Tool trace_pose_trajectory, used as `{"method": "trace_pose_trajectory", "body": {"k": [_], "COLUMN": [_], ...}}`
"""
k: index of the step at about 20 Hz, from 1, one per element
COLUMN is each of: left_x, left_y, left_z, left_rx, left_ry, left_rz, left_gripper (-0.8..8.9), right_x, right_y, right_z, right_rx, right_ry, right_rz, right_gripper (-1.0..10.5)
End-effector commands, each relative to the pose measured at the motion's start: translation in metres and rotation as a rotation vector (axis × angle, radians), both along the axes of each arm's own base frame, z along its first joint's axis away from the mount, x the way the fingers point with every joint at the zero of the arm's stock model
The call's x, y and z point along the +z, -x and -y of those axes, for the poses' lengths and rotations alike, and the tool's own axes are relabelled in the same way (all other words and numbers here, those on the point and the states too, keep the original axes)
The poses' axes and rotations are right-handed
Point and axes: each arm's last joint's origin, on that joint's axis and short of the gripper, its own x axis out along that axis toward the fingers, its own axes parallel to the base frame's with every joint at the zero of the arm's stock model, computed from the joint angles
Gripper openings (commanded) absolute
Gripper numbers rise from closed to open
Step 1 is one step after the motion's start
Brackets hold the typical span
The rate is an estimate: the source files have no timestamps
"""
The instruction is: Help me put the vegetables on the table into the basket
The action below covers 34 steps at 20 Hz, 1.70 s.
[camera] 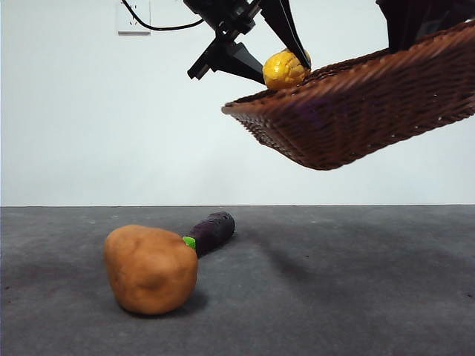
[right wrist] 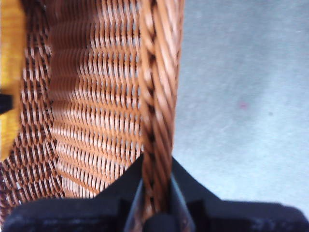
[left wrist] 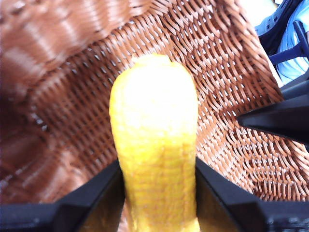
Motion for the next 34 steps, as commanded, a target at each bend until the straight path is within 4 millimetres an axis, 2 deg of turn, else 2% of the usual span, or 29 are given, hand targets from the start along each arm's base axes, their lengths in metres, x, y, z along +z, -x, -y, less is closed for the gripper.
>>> {"method": "trace_pose_trajectory", "body": {"k": [1, 8, 12, 17, 21, 24, 30, 34], "left_x": [-0.005, -0.003, 0.013, 0.045, 0.064, 0.071, 0.054, 0.014], "left_y": [-0.001, -0.001, 0.008, 0.042, 0.070, 0.085, 0.098, 0.106], "left_z": [0.001, 0.000, -0.007, -0.038, -0.057, -0.069, -0.078, -0.080], "left_rx": [0.007, 0.016, 0.012, 0.029, 0.036, 0.040, 0.046, 0.073], "left_ry": [-0.010, -0.008, 0.002, -0.183, -0.286, -0.347, -0.451, -0.465], "left_rz": [-0.014, -0.015, 0.021, 0.153, 0.197, 0.197, 0.103, 0.031], "left_gripper": [4.30, 4.49, 4.48, 4.48, 4.48, 4.48, 4.48, 4.48], "right_x": [-0.002, -0.002, -0.003, -0.003, -0.003, -0.003, -0.003, -0.002], "right_y": [0.000, 0.001, 0.001, -0.003, -0.007, -0.009, -0.012, -0.013], "right_z": [-0.003, -0.002, 0.001, 0.011, 0.025, 0.035, 0.047, 0.050], "right_rx": [0.004, 0.001, -0.022, -0.052, -0.079, -0.102, -0.126, -0.121], "right_ry": [-0.022, -0.006, 0.050, 0.066, 0.072, 0.073, 0.076, 0.079], "right_rz": [-0.011, -0.030, -0.020, -0.005, -0.002, 0.001, 0.011, 0.025], "right_gripper": [-0.2, -0.2, -0.2, -0.2, -0.2, -0.2, -0.2, -0.2]}}
